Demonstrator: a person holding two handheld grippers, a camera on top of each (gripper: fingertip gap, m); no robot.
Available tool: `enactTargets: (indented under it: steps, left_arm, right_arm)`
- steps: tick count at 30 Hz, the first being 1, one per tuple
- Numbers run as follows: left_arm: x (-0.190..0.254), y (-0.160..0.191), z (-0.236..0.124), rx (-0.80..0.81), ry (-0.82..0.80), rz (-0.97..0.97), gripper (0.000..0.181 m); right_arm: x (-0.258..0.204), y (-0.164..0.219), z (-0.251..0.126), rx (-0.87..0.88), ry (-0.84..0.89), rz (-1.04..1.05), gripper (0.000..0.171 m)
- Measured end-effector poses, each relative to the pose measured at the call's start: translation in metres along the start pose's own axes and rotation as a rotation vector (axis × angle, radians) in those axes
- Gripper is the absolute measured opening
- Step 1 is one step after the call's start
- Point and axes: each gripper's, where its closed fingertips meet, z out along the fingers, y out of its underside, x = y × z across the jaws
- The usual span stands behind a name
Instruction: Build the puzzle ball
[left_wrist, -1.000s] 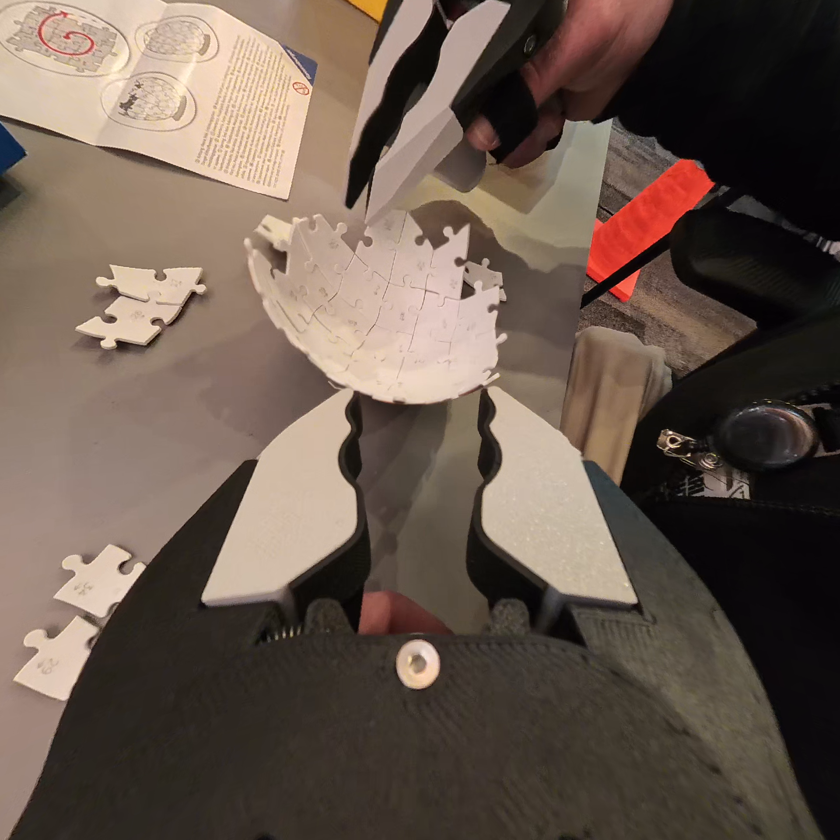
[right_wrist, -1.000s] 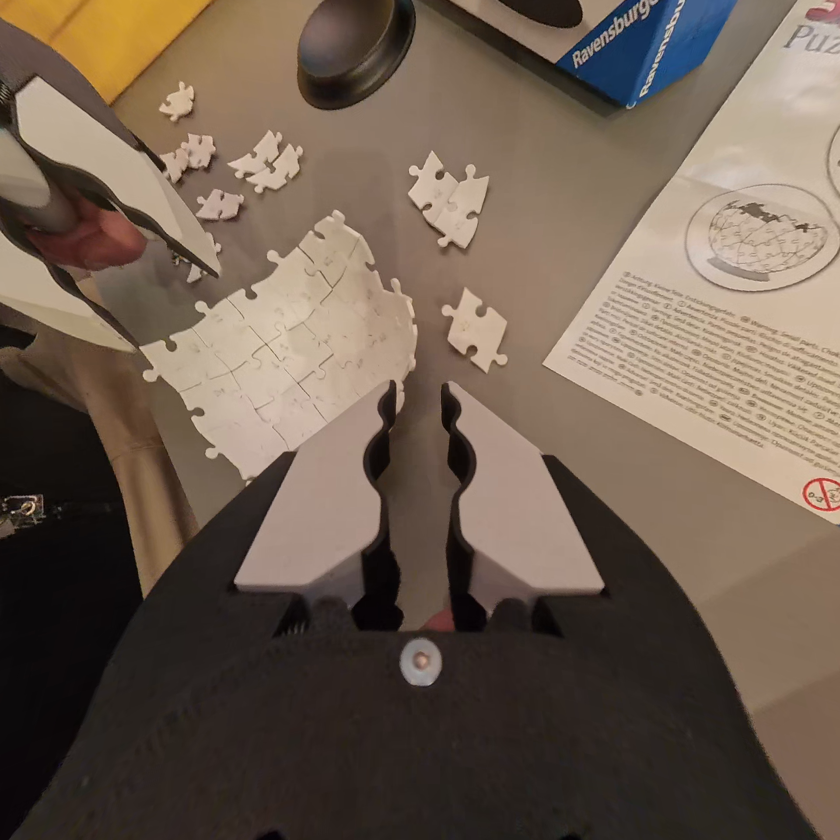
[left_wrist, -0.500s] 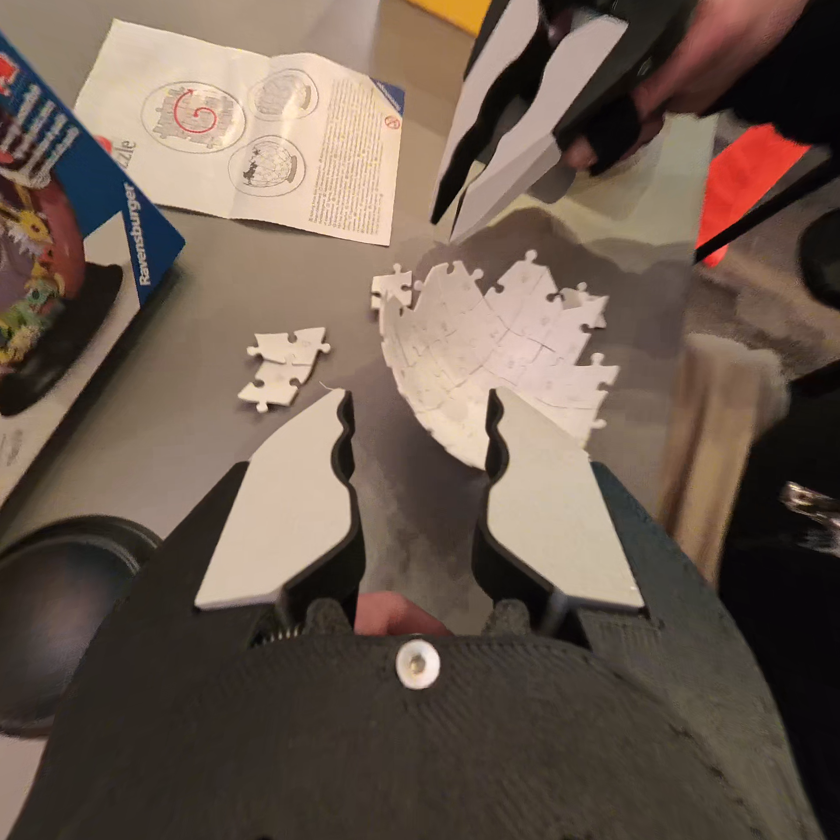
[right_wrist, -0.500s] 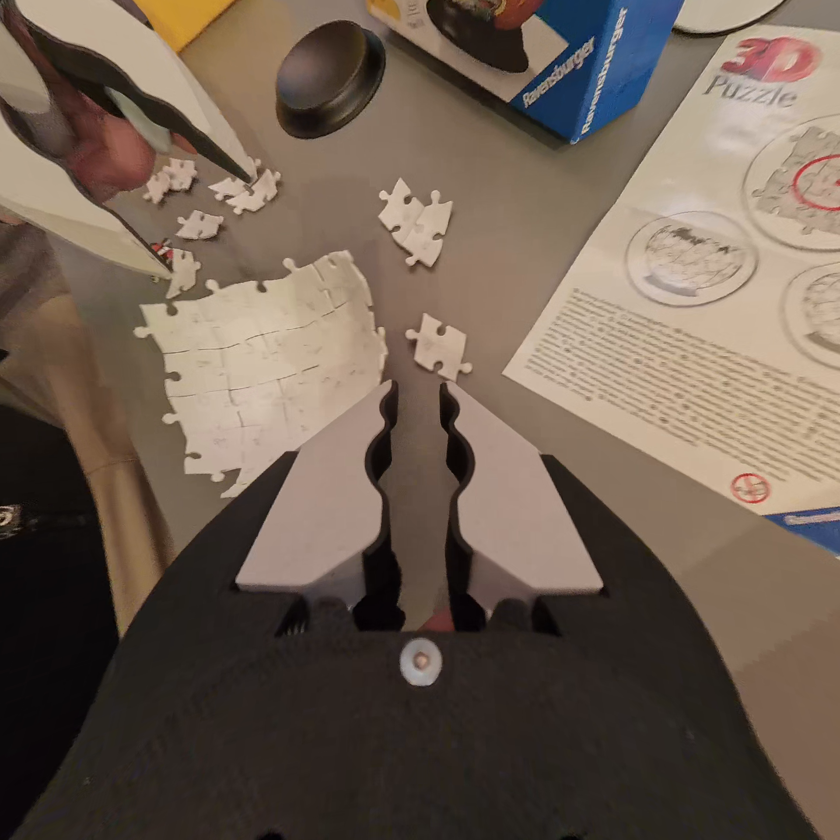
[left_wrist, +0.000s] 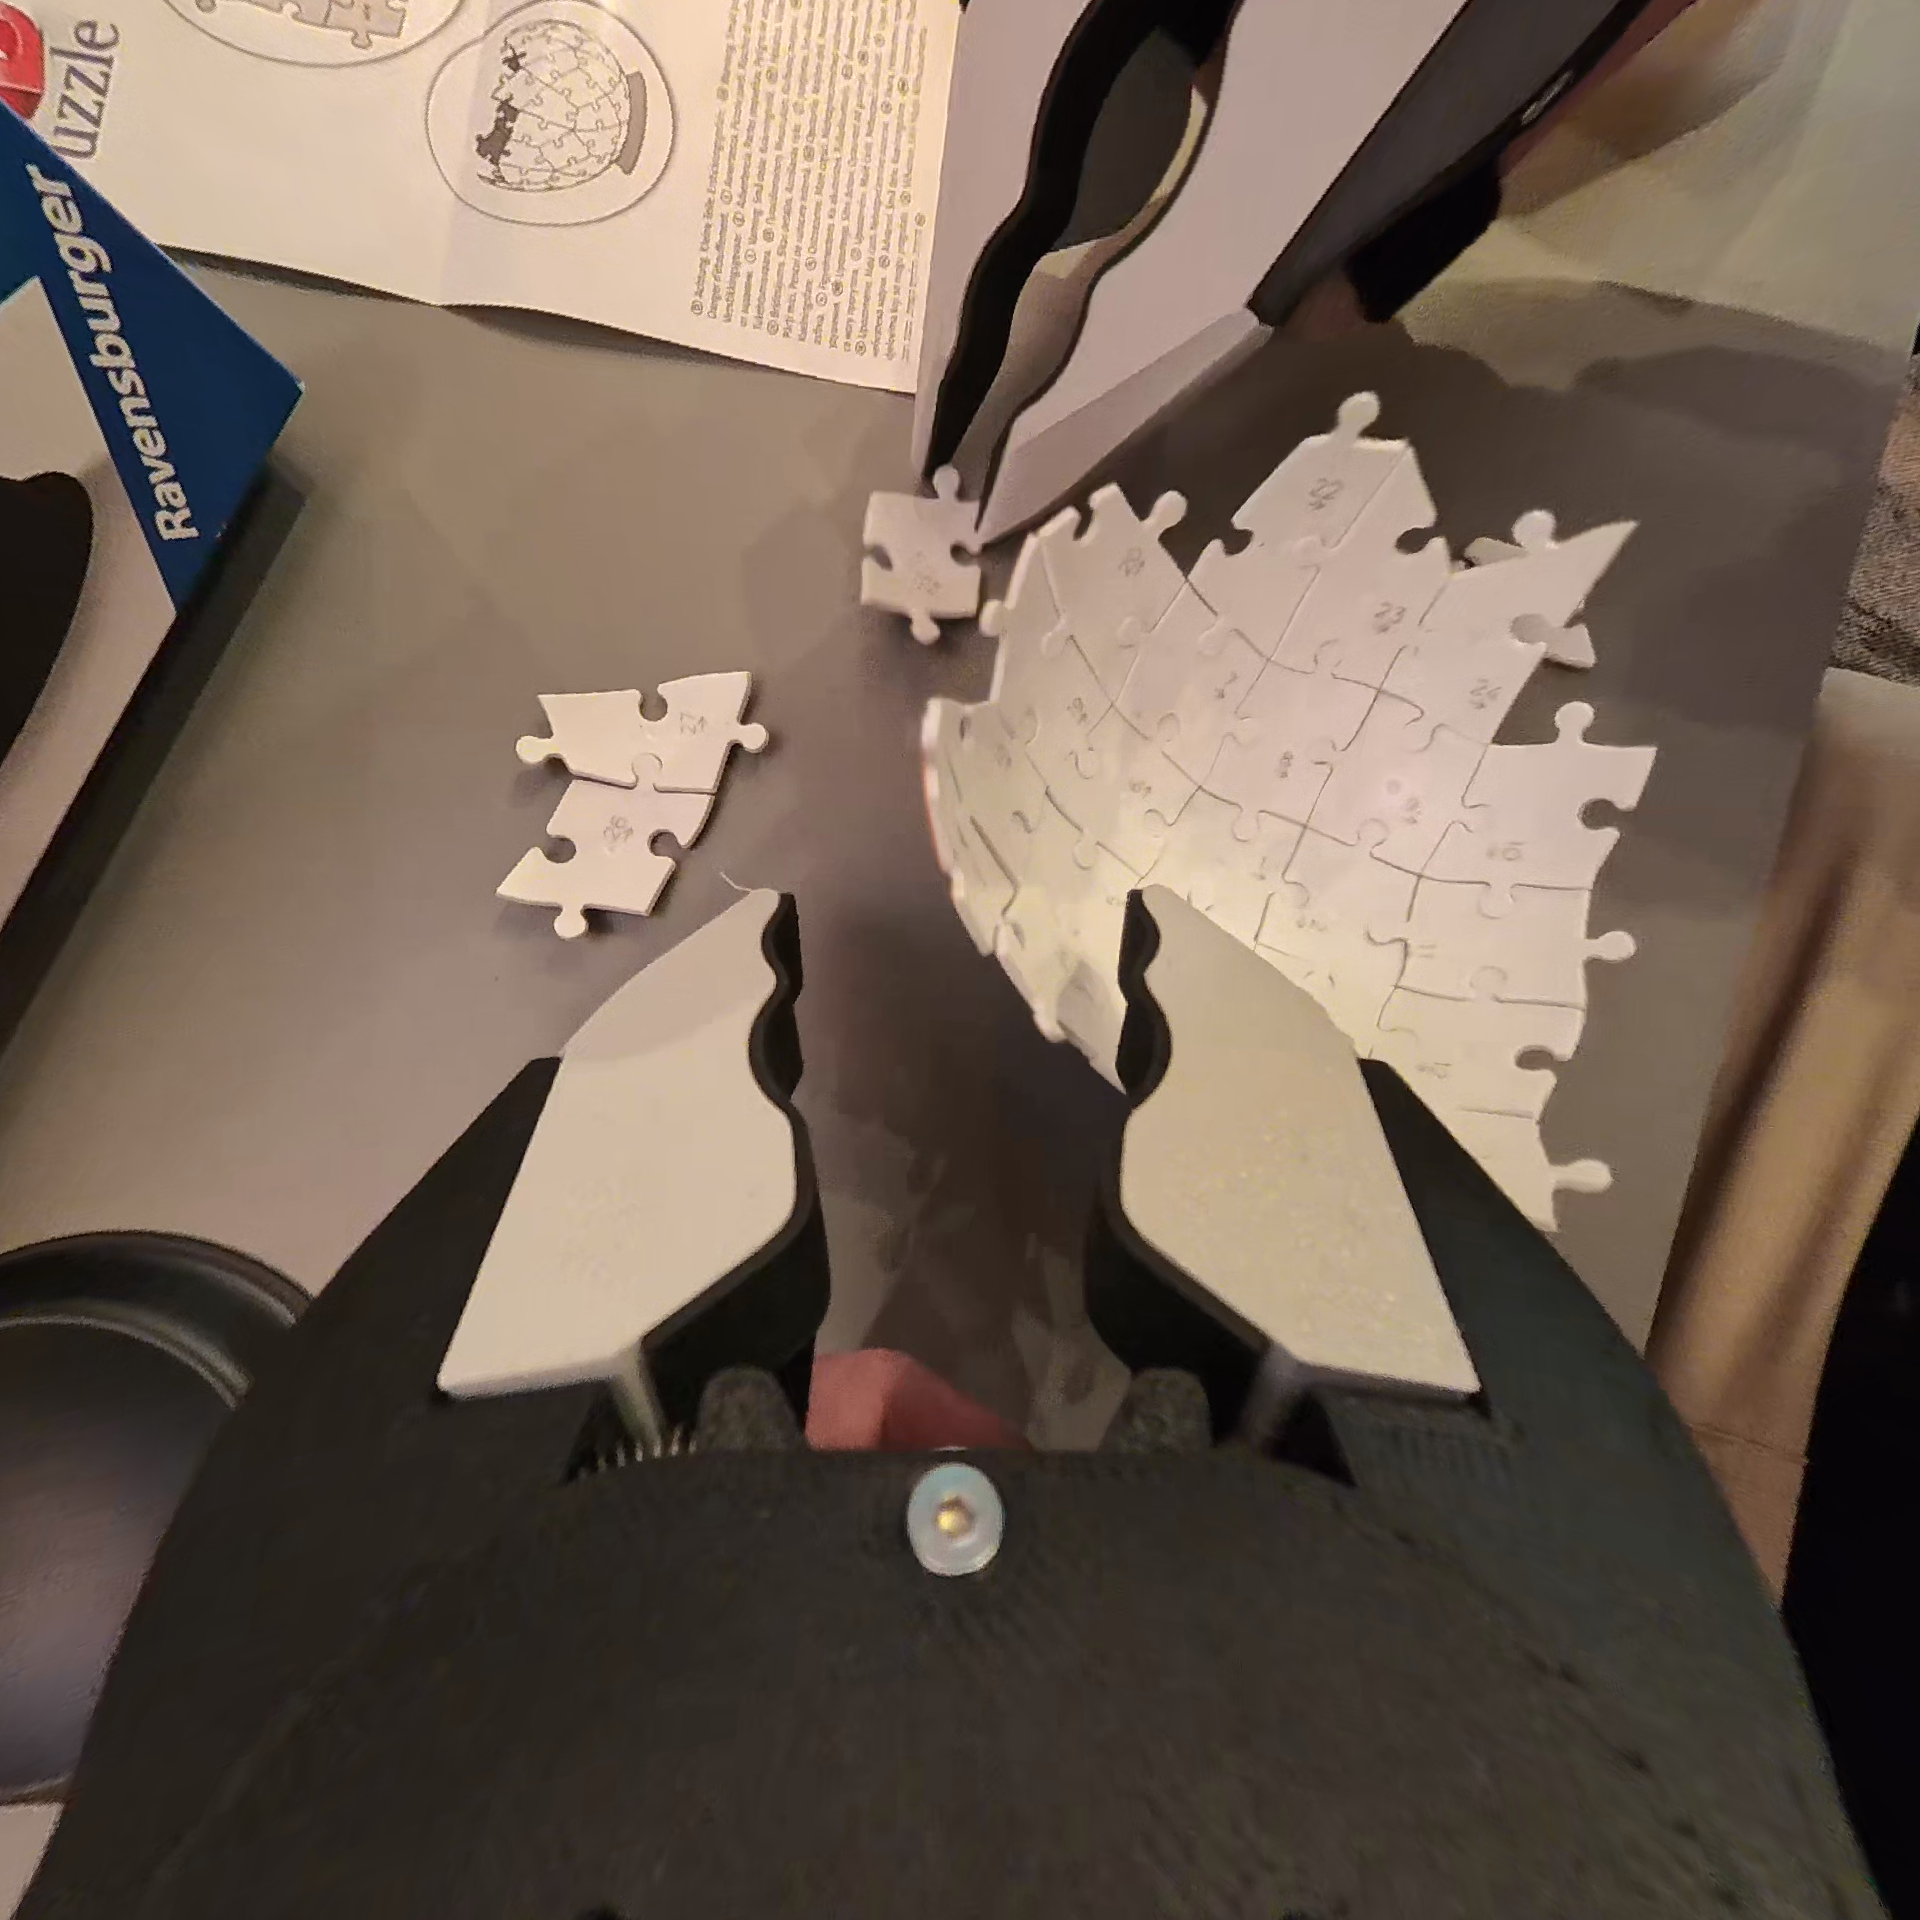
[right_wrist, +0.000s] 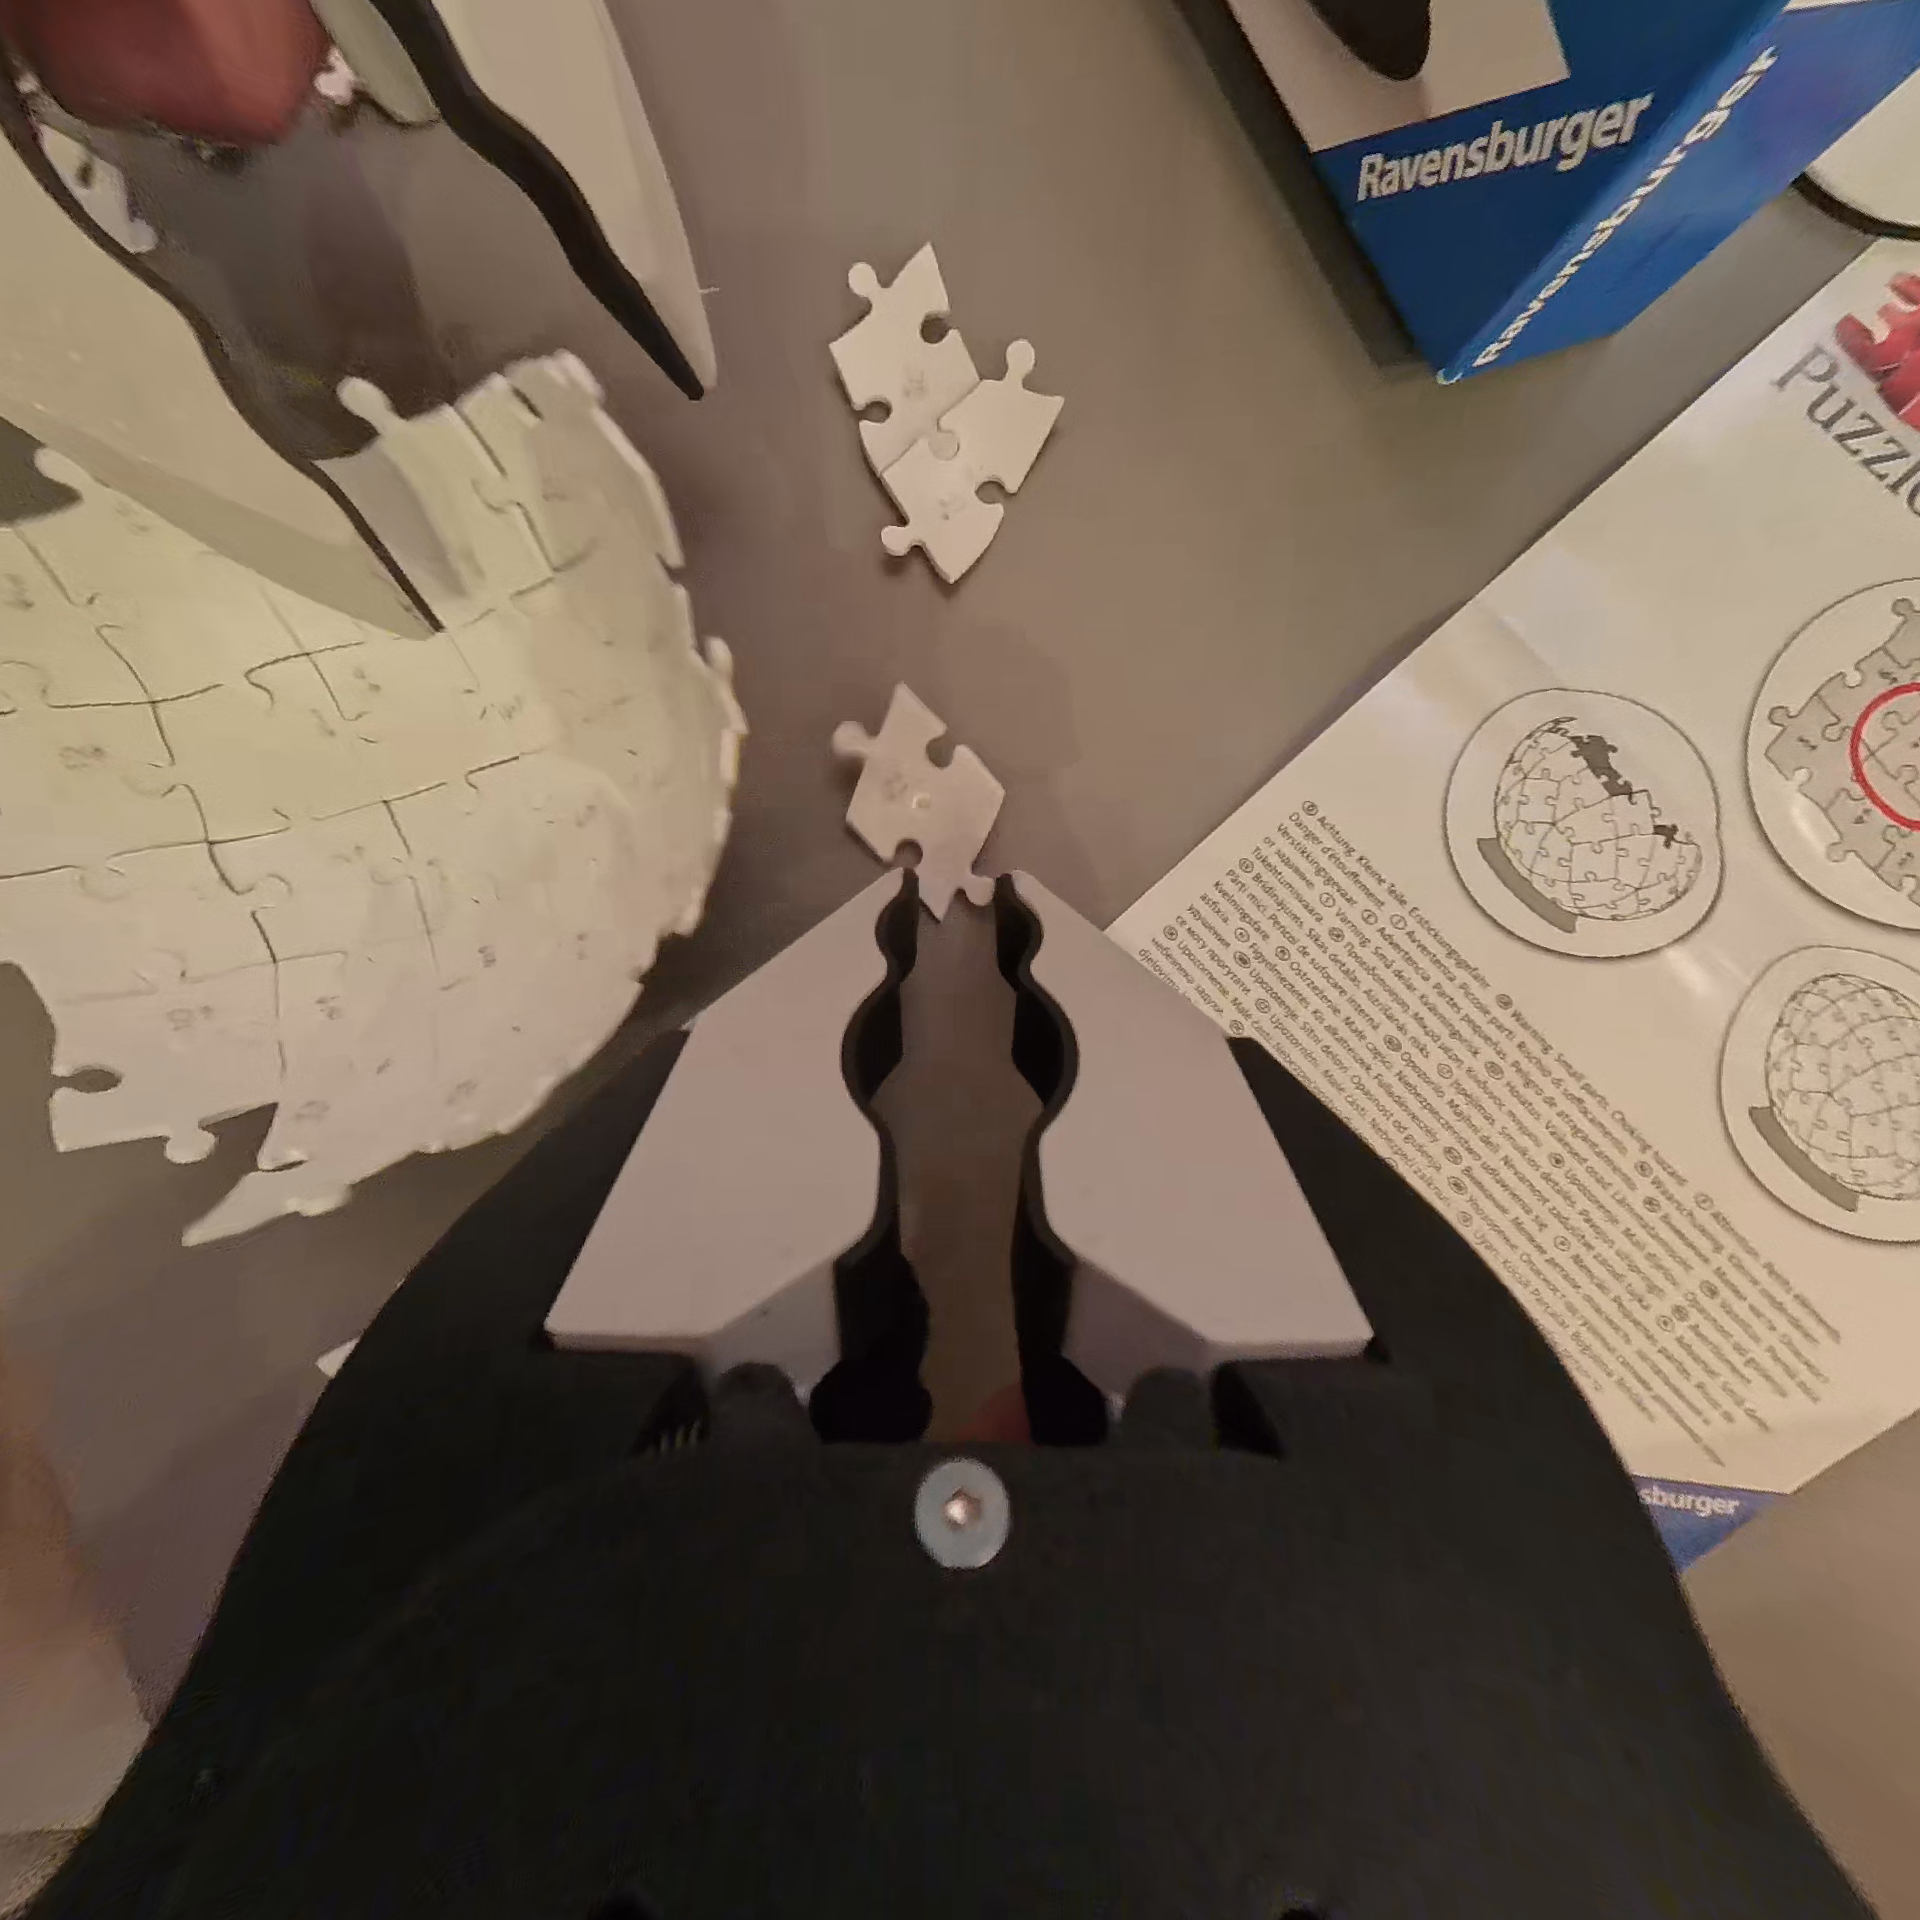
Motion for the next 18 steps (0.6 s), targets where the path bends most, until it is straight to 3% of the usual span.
enactTargets:
  steps: [5, 12, 18]
  left_arm:
    - [-0.004, -0.009, -0.005, 0.022, 0.001, 0.013, 0.059]
    - [-0.026, -0.049, -0.017, 0.126, 0.057, 0.019, 0.052]
    - [-0.033, -0.063, 0.006, 0.059, 0.129, 0.099, 0.044]
  right_arm:
    - [-0.001, 0.0, -0.001, 0.035, 0.009, 0.018, 0.01]
    - [-0.004, 0.002, -0.003, 0.078, 0.034, 0.014, 0.003]
    - [-0.004, -0.008, -0.011, 0.154, 0.041, 0.019, 0.0]
